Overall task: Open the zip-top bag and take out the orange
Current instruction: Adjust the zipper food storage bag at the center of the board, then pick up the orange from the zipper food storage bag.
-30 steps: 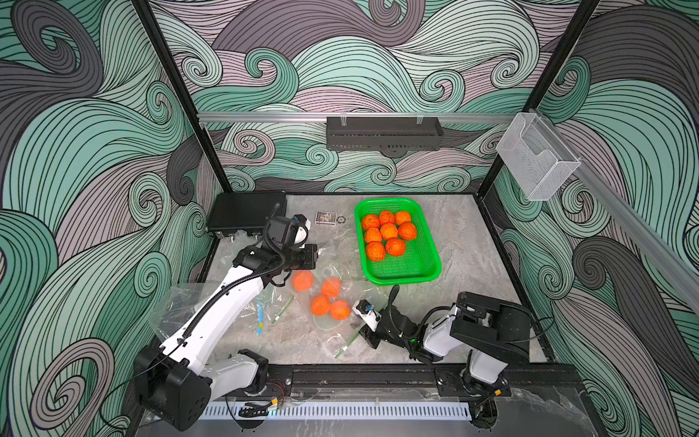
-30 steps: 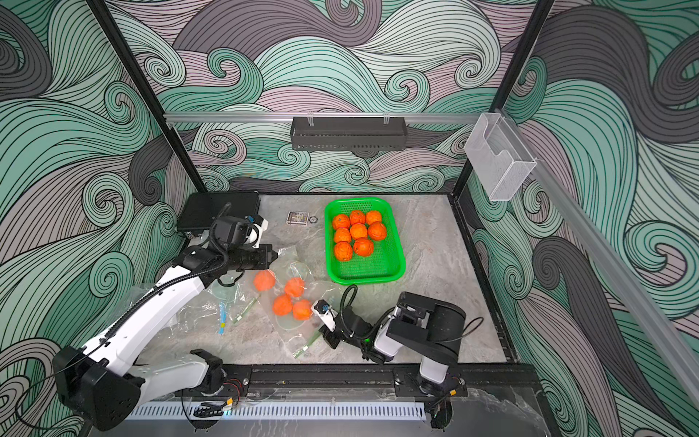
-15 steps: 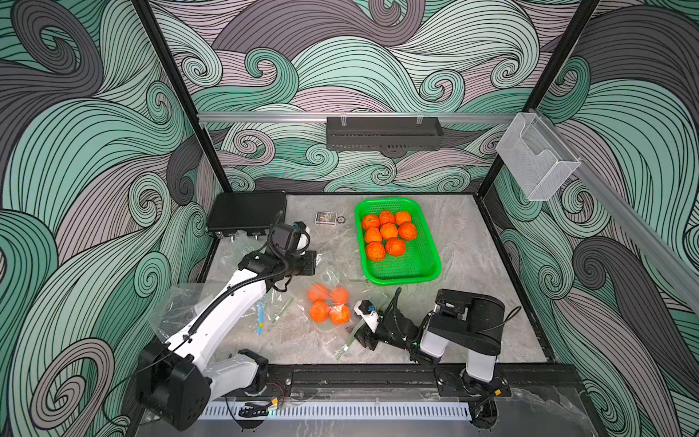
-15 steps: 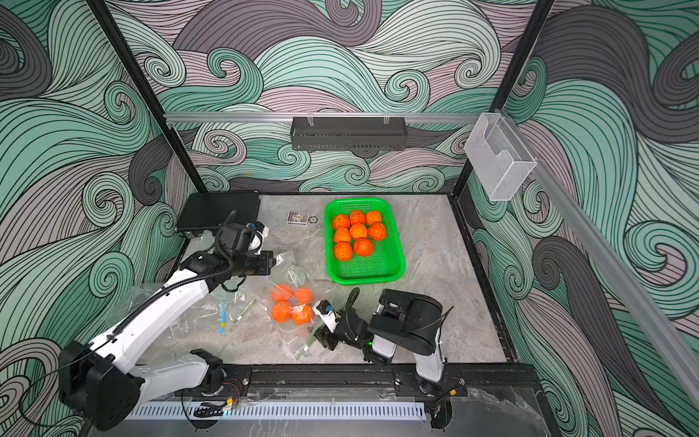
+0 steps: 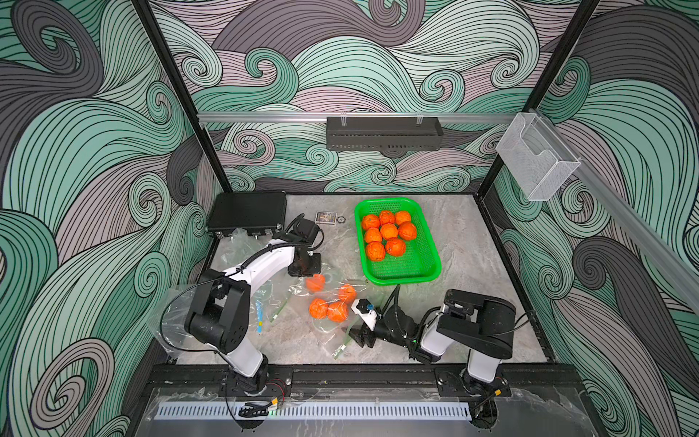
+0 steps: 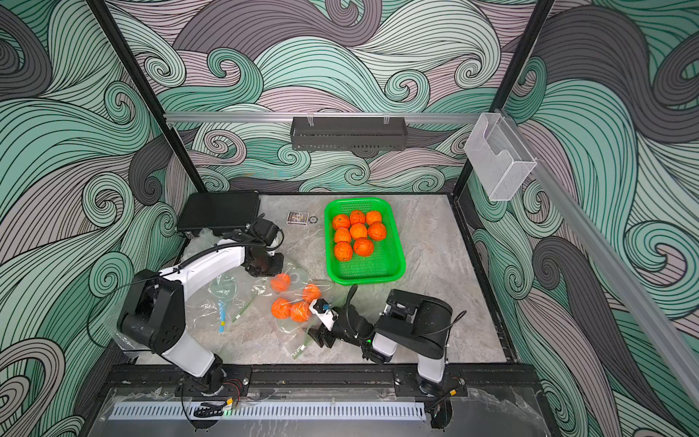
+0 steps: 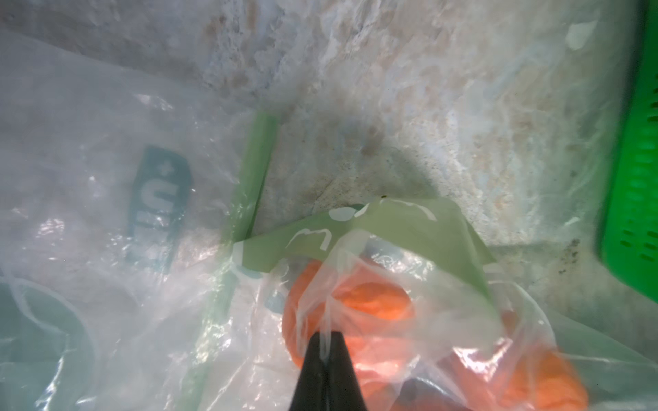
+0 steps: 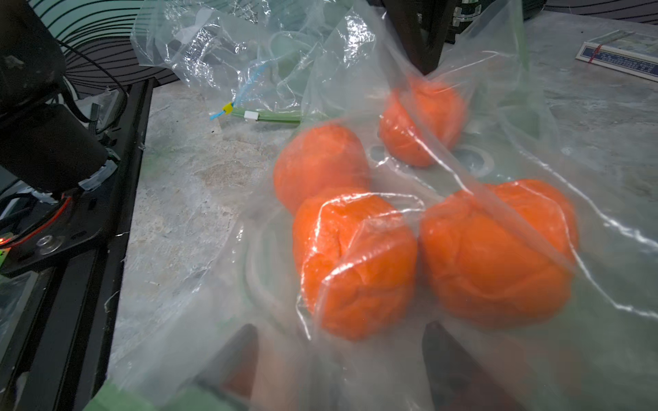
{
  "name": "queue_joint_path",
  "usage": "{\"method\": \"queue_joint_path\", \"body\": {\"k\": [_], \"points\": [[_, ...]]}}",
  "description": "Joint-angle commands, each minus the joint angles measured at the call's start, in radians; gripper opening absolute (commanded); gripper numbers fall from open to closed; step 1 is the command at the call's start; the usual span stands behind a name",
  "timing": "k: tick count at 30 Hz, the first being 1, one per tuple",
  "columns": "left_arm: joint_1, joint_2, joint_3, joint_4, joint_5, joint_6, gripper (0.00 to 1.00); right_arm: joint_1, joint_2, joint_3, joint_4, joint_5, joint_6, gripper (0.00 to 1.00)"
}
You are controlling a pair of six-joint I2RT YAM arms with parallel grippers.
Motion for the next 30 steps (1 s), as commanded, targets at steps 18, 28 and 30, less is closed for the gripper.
{"method": "queue_joint_path", "body": {"k": [18, 28, 30], "points": [[0.032, 0.081, 0.033, -0.032, 0.076, -0.047, 0.00, -0.058, 0.091, 0.224, -0.188, -0.194, -0.061, 0.58], [0.031, 0.049, 0.030, -0.041, 0.037, -0.041, 0.00, -0.061, -0.035, 0.075, -0.164, -0.191, -0.039, 0.43], [0.031, 0.044, 0.026, -0.044, 0.024, -0.039, 0.00, -0.063, -0.086, 0.051, -0.195, -0.196, -0.031, 0.42]]}}
